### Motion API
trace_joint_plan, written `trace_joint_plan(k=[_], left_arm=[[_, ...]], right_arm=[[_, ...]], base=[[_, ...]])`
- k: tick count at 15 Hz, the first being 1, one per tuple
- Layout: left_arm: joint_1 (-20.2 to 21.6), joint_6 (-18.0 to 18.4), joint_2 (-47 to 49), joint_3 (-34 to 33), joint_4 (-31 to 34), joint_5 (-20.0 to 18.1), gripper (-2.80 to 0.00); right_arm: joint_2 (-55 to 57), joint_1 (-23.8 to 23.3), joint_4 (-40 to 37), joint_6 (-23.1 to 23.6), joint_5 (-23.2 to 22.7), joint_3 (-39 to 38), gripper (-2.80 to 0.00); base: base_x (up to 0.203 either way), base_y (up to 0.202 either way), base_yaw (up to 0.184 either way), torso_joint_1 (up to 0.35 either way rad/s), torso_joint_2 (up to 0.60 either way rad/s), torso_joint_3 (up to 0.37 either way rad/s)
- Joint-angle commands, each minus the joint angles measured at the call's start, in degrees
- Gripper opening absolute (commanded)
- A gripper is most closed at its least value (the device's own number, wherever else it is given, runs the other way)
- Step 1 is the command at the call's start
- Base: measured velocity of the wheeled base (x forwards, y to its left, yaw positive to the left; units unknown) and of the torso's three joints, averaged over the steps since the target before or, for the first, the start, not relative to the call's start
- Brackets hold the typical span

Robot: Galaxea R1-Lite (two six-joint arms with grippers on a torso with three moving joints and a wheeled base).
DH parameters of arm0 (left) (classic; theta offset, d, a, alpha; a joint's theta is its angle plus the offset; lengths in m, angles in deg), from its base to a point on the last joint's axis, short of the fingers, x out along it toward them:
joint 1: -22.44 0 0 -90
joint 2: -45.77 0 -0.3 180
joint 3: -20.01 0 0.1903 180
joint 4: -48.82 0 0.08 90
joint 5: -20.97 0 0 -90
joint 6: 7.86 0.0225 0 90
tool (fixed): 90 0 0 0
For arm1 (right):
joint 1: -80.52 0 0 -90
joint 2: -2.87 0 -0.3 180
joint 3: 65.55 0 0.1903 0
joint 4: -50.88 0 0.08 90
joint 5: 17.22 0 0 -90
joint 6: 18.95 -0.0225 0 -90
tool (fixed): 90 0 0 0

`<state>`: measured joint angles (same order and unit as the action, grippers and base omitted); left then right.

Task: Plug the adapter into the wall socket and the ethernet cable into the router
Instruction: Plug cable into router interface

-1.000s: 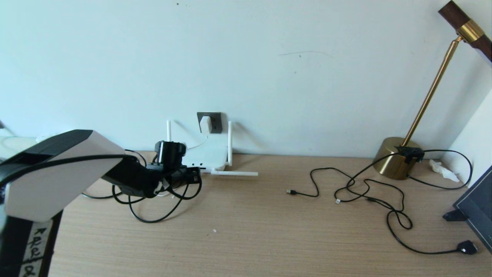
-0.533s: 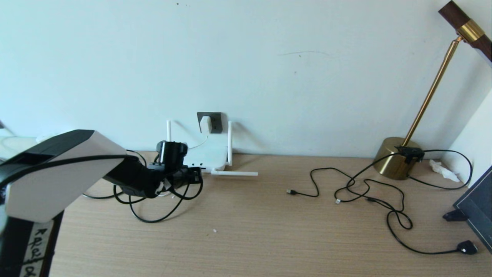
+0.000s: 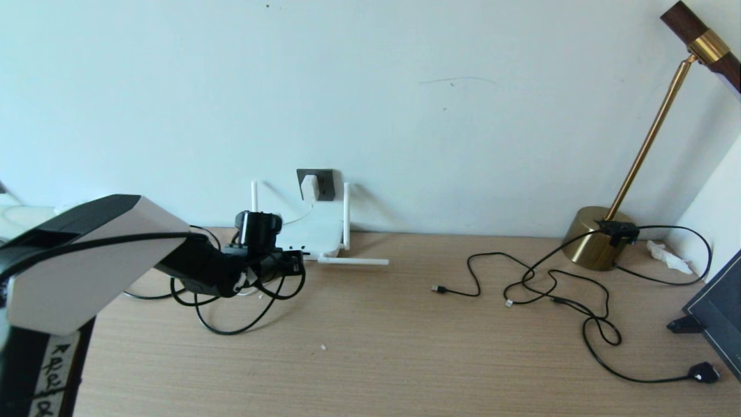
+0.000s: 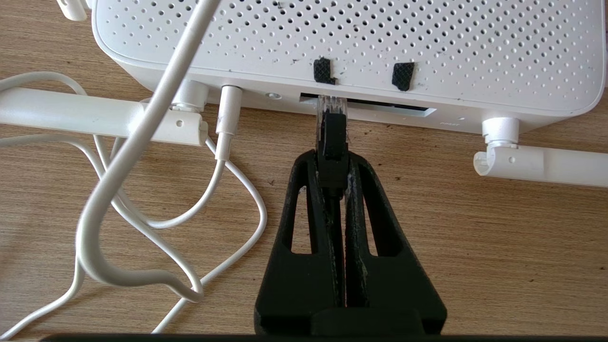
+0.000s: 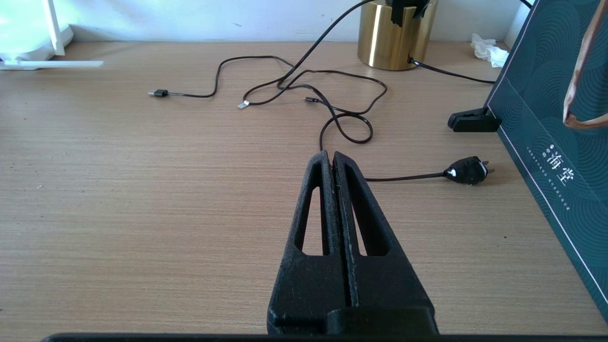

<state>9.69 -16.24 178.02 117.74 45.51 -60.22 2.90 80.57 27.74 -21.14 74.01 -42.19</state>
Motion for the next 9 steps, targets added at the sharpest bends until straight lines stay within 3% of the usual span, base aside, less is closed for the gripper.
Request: trace_joint_plan(k=[1, 9], left_arm=[[0.1, -0.1, 0.1, 0.1, -0.2, 0.1, -2.8], [0.2, -0.1, 0.1, 0.3, -0.2, 0.1, -2.8]], right_arm=[[0.0, 0.0, 0.0, 0.0, 0.0, 0.0, -2.8], [0.0, 0.0, 0.0, 0.0, 0.0, 0.0, -2.8]], base=[[0.0, 0.0, 0.0, 0.0, 0.0, 0.0], [0.0, 0.0, 0.0, 0.0, 0.0, 0.0]])
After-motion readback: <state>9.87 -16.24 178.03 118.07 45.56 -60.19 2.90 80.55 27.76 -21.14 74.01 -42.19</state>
